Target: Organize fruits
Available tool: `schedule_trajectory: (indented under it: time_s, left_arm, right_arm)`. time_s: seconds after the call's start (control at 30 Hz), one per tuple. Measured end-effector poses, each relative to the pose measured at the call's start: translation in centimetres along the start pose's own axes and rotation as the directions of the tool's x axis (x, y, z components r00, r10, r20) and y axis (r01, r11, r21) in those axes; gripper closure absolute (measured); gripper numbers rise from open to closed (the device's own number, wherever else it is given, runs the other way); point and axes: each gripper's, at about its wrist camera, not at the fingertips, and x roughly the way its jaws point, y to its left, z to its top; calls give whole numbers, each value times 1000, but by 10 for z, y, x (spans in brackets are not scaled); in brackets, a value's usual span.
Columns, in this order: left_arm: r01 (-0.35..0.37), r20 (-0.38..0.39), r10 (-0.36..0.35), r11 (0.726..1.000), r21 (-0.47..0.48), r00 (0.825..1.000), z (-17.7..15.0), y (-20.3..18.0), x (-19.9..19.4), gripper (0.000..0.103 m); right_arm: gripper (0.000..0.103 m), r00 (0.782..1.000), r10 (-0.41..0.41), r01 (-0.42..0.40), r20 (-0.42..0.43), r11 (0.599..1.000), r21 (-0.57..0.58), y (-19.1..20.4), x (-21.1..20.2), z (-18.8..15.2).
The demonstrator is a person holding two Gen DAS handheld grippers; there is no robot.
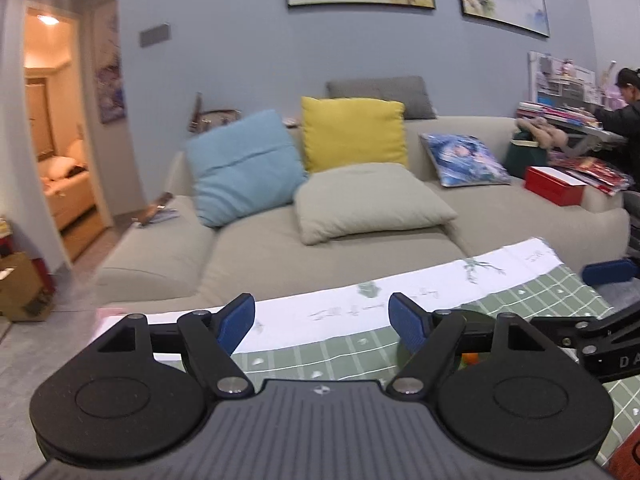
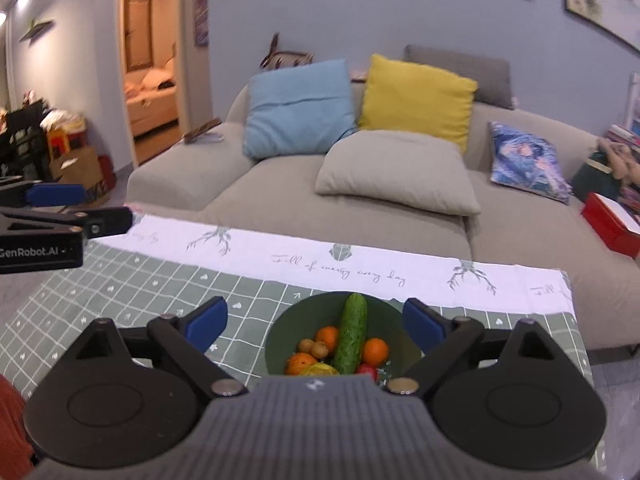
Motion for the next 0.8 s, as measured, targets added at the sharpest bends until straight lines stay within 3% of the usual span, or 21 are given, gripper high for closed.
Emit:
schedule_trajectory:
  time_s: [0.17, 0.33, 0.5, 0.8]
  left_arm:
    - [-50, 2, 50, 999, 3, 999, -19, 2, -22, 13]
    - [-56, -74, 54, 998, -28, 996, -40, 4, -34, 13]
    - [-61, -172, 45, 994, -88, 984, -64, 17, -36, 13]
    - [-93, -234, 72, 992, -82, 970, -103, 20, -36, 13]
  right_arm:
    - [12, 997, -36, 34, 61, 999, 35, 24, -30, -24]
    - [12, 994, -70, 67, 89, 997, 38, 55, -49, -51]
    - [12, 996, -69, 68, 51, 997, 32, 71, -46, -72]
    - [10, 994, -112, 112, 2, 993, 36, 69, -32, -102]
